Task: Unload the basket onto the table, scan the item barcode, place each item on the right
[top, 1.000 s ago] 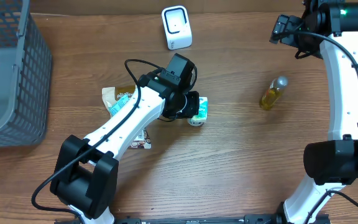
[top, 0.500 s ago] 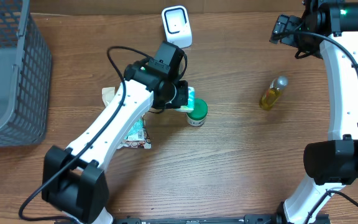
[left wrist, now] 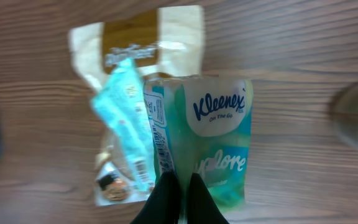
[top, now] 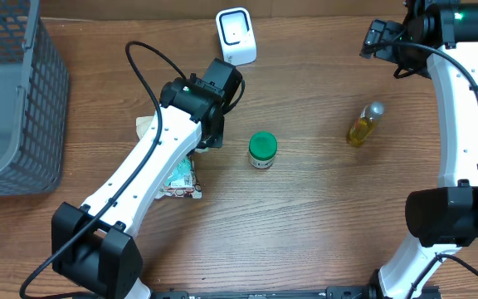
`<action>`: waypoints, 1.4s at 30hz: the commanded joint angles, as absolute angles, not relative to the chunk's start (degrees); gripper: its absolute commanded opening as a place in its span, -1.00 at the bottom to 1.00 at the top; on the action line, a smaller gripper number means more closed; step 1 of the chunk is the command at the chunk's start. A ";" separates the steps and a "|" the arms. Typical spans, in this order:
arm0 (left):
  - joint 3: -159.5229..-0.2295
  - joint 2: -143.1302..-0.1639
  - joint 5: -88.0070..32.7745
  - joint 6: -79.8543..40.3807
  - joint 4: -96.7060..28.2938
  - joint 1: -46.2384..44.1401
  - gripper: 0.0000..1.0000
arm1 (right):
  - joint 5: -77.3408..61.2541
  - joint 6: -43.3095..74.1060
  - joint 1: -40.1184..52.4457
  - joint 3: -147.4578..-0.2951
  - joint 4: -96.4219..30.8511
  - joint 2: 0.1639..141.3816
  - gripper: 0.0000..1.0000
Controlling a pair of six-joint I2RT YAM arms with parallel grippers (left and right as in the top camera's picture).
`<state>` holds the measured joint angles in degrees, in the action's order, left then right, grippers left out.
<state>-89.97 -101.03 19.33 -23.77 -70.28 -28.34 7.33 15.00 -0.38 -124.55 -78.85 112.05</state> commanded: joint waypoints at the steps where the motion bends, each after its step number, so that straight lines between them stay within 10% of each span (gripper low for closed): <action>1: -89.23 -100.07 25.52 -23.35 -70.52 -29.93 -0.92 | 7.40 14.98 -0.73 -125.10 -78.54 111.55 1.00; 42: -68.40 -108.05 33.43 -30.28 -59.94 -46.17 -0.80 | 7.40 14.98 -0.73 -125.10 -78.54 111.55 1.00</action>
